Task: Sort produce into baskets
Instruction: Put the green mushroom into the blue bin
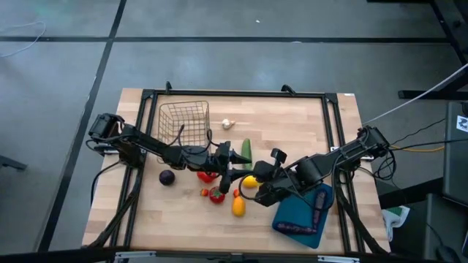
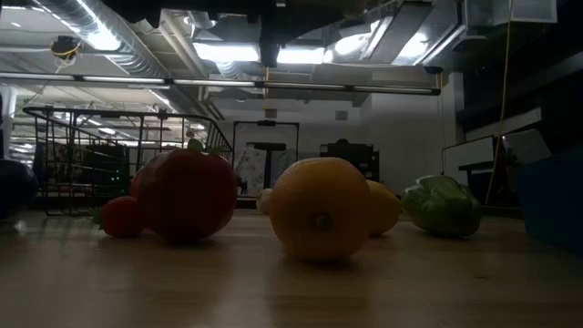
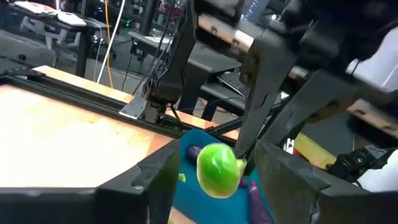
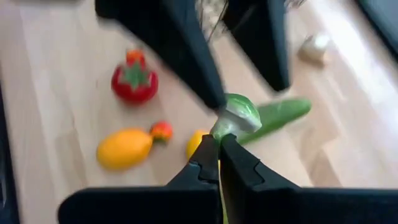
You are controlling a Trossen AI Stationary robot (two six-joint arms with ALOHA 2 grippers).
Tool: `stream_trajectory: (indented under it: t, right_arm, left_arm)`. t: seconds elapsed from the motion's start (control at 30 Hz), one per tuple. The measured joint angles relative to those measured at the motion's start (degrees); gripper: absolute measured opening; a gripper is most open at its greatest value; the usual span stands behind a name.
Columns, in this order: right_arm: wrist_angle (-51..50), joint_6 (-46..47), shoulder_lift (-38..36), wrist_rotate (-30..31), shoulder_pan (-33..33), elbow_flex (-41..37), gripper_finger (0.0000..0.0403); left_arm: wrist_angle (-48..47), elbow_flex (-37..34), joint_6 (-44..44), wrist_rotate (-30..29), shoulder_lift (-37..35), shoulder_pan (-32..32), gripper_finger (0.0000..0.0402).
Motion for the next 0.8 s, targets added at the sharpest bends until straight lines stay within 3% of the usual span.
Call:
stream_trajectory:
  t: [0.2, 0.5, 0.8]
  right_arm:
    - [-6.13, 1.91, -0.01, -11.46, 0.06, 0.0, 0.0]
    - [-15.36, 2.01, 0.52, -36.83, 0.21, 0.0, 0.0]
    - [-19.77, 1.18, 5.09, -38.7, 4.98, 0.0, 0.0]
  left_arm:
    - [0.0, 0.0, 0.0, -0.23, 0.0, 0.02, 0.0213]
    - [-3.4, 0.0, -0.11, -0.39, 0.0, 0.02, 0.021]
    - [-6.16, 0.0, 0.02, -0.44, 0.02, 0.02, 0.021]
